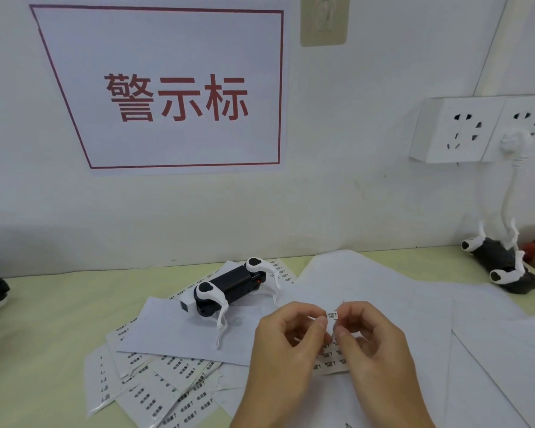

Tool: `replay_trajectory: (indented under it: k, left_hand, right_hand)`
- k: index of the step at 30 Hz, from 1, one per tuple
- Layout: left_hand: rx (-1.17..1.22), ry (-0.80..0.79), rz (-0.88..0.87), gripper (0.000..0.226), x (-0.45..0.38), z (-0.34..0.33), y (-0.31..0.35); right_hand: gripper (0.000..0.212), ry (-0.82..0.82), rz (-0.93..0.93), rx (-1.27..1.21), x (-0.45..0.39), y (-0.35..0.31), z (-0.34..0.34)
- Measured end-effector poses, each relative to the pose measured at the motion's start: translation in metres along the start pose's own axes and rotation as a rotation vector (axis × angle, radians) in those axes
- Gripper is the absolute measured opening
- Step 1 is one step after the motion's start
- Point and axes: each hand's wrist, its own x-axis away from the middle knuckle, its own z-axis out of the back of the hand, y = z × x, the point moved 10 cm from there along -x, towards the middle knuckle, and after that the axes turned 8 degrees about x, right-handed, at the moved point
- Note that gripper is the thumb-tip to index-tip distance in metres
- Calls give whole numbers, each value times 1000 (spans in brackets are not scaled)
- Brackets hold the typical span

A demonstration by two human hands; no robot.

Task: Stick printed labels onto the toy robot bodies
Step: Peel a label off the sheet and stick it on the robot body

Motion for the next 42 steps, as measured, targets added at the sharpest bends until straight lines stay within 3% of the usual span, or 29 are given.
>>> replay_trajectory:
  k: [17, 23, 31, 38, 42]
  left_hand:
    - [14, 46, 13, 19, -1, 5, -1]
    - [35, 49, 16, 20, -3, 5, -4]
    - [-55, 40, -6, 25, -2, 4, -2]
    - [-128, 162, -15, 25, 0, 15, -2]
    - [-233, 213, -163, 22, 2, 20, 21]
  right_hand:
    - [31, 116, -40, 114, 1, 2, 7]
    - [23, 56, -21, 100, 1, -2, 1]
    - [25, 100, -24, 114, 0, 0, 4]
    - [25, 149, -47, 121, -1, 6, 11]
    - [24, 139, -57, 148, -2, 7, 10]
